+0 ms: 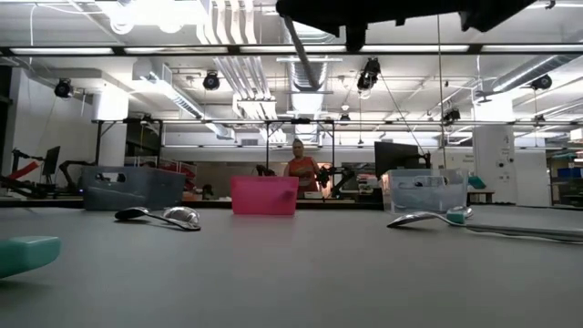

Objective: Sort silverware by color (type)
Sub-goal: Put the blue patterned spoon into the black bin

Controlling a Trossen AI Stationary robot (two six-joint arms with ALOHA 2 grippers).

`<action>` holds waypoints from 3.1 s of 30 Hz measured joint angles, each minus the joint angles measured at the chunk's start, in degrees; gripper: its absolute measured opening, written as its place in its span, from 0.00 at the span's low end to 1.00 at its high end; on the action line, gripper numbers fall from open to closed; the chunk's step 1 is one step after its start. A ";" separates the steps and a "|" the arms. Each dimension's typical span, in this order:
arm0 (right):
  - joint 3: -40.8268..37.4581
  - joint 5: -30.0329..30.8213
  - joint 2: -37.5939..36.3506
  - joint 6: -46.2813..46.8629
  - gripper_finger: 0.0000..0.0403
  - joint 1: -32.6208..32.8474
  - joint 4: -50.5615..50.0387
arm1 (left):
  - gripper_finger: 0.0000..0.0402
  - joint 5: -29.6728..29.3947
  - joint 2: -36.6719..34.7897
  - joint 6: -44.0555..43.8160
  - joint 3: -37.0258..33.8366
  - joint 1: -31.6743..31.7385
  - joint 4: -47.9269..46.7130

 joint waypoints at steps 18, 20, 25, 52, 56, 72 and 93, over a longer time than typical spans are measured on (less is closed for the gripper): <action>5.11 14.28 10.83 -9.12 0.03 -0.02 15.27 | 0.32 14.41 2.10 14.69 -20.31 14.30 64.78; 6.29 14.97 11.21 -10.47 0.03 -0.02 14.81 | 0.32 14.32 2.80 14.67 -20.40 14.72 65.68; 8.56 15.32 12.01 -12.40 0.03 -0.02 13.59 | 0.32 13.94 4.37 14.65 -19.13 15.44 66.28; 9.44 15.10 12.16 -10.55 0.20 -0.02 9.95 | 0.01 6.18 6.84 13.76 -14.68 15.95 66.42; 9.42 15.15 12.14 -8.40 0.31 -0.02 8.36 | 0.01 6.14 6.74 13.75 -14.70 15.95 65.54; 9.40 -0.43 5.16 5.63 0.46 -0.95 -11.77 | 0.00 18.14 -4.72 14.75 -13.37 15.95 34.51; 9.31 -17.91 11.03 15.09 0.43 -3.04 -11.16 | 0.01 30.08 -6.07 14.91 -12.27 15.95 34.32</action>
